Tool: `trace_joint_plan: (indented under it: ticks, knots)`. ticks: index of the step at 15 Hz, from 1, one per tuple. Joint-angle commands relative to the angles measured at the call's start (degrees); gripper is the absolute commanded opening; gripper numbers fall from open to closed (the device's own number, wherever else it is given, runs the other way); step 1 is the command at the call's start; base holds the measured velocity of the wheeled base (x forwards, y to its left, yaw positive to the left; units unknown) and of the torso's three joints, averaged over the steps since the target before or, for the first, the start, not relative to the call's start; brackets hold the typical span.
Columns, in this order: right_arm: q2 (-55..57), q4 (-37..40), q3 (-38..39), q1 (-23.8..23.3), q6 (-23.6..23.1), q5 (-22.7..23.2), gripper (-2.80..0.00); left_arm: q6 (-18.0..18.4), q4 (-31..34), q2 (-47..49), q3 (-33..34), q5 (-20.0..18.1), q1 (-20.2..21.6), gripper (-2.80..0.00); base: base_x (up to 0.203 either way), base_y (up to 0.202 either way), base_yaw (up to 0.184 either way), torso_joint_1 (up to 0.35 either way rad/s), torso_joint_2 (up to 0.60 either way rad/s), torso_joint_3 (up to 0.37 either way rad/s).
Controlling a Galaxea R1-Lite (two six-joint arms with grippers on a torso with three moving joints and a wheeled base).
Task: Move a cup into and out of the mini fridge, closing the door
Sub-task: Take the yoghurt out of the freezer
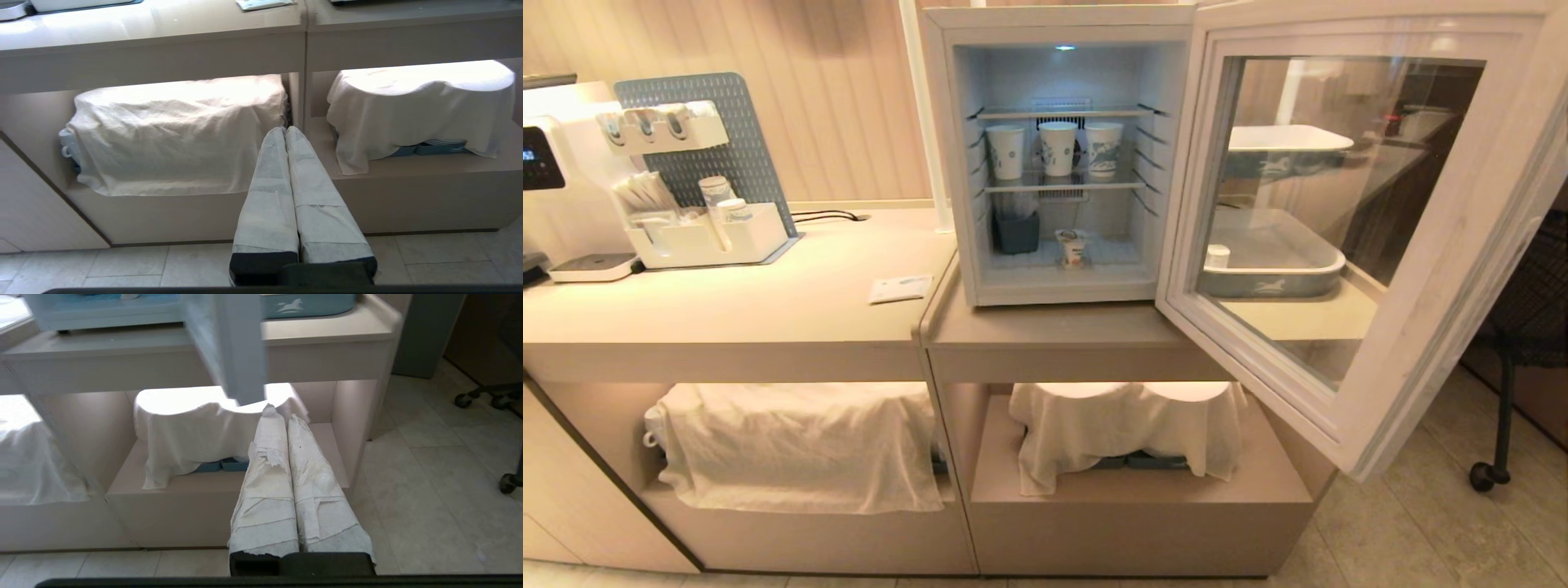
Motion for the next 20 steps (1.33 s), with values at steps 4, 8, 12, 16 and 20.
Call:
trace_joint_plan:
  ticks: [4, 8, 12, 16, 20]
  knots:
    - [0.07, -0.03, 0.53, 0.01, 0.0, -0.02, -2.8, 0.02, -0.02, 0.09, 0.0, 0.08, 0.02, -2.8, 0.0, 0.193, 0.001, 0.003, 0.0, 0.003]
    - [0.07, -0.03, 0.53, 0.01, 0.0, -0.02, -2.8, -0.25, -0.02, 0.0, 0.0, 0.17, 0.02, -2.8, 0.0, 0.193, -0.001, 0.004, 0.0, 0.002]
    - [0.07, -0.03, 0.53, 0.01, 0.0, -0.02, -2.8, -0.43, -0.02, 0.0, 0.0, 0.43, 0.02, -2.8, 0.0, 0.194, 0.001, 0.003, 0.0, 0.0]
    - [0.07, -0.03, 0.53, -0.07, 0.0, -0.02, -2.8, -0.51, -0.03, 0.07, 0.0, 0.43, 0.02, -2.8, 0.0, 0.191, 0.001, 0.002, 0.0, 0.002]
    - [0.07, -0.03, 0.53, -0.03, 0.0, -0.02, -2.8, -0.51, -0.02, 0.03, 0.0, 0.43, 0.02, -2.8, 0.0, 0.192, 0.001, 0.003, 0.0, 0.004]
